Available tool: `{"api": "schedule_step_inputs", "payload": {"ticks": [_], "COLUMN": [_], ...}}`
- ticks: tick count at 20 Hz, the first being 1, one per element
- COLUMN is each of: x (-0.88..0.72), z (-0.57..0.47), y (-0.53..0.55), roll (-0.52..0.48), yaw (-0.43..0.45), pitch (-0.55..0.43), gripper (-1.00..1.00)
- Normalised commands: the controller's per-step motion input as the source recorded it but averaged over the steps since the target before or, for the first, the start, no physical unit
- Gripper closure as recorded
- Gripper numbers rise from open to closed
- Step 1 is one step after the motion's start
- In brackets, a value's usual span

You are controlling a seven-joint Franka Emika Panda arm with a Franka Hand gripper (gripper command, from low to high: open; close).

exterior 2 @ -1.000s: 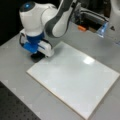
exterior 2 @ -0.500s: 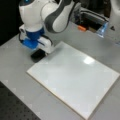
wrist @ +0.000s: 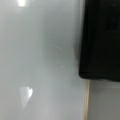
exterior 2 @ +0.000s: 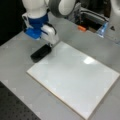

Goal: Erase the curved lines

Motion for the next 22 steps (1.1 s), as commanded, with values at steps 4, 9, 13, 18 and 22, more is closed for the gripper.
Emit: {"api": "schedule_step_inputs", "payload": {"ticks": [4,9,13,18,22], "x": [-0.23,-0.34,-0.34,-0.24,-0.18], "z": [0.07,0.00,-0.06,-0.07,-0.12], "y": [0.85,0.83,0.51,0.15,0.04], "roll": [0.056,0.008,-0.054,-0.079,-0.108], "yaw": [0.049,-0.013,-0.114,-0.102,-0.067], "pitch": [-0.071,-0.096,-0.110,-0.130,-0.173], "gripper": [-1.00,-1.00,-1.00,-1.00,-1.00]}}
